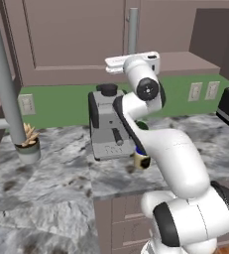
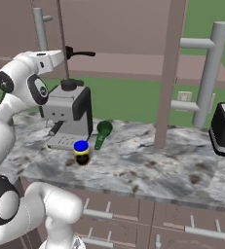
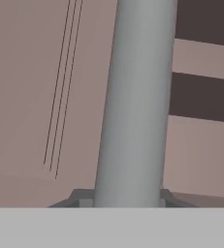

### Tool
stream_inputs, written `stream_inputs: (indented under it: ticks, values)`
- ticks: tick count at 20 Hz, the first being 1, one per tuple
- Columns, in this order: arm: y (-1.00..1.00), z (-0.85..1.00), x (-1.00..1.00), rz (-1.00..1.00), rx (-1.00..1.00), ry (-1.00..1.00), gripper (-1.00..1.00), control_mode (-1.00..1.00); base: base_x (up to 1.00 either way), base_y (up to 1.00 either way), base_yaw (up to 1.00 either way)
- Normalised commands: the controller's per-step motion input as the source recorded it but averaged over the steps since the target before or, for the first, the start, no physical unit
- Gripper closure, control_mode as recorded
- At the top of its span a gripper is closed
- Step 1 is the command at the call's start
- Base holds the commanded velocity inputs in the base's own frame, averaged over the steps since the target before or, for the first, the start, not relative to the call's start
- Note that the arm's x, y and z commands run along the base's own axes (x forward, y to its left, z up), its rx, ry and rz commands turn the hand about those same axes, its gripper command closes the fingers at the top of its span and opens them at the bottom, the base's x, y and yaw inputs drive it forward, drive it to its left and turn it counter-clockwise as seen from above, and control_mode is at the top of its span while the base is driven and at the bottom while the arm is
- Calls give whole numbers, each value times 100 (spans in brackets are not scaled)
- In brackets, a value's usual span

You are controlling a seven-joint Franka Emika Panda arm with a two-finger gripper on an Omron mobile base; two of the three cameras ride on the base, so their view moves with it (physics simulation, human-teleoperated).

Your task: Pick the pan from the cabinet and place it on the stove. Then turn on the stove burner for the pan.

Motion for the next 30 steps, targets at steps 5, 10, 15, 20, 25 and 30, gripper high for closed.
stream_inputs:
  ticks: [5,10,15,20,25,30]
  values:
    - [94,0,-57,4,0,5,100,-100,0,0,0]
    - [99,0,-63,0,0,13,100,-100,0,0,0]
    - [100,0,-67,0,0,12,100,-100,0,0,0]
    - [69,-15,-90,2,0,2,100,-100,0,0,0]
    - [65,-14,-84,0,0,0,100,-100,0,0,0]
    - [53,-5,-54,0,2,4,-100,-100,0,0,0]
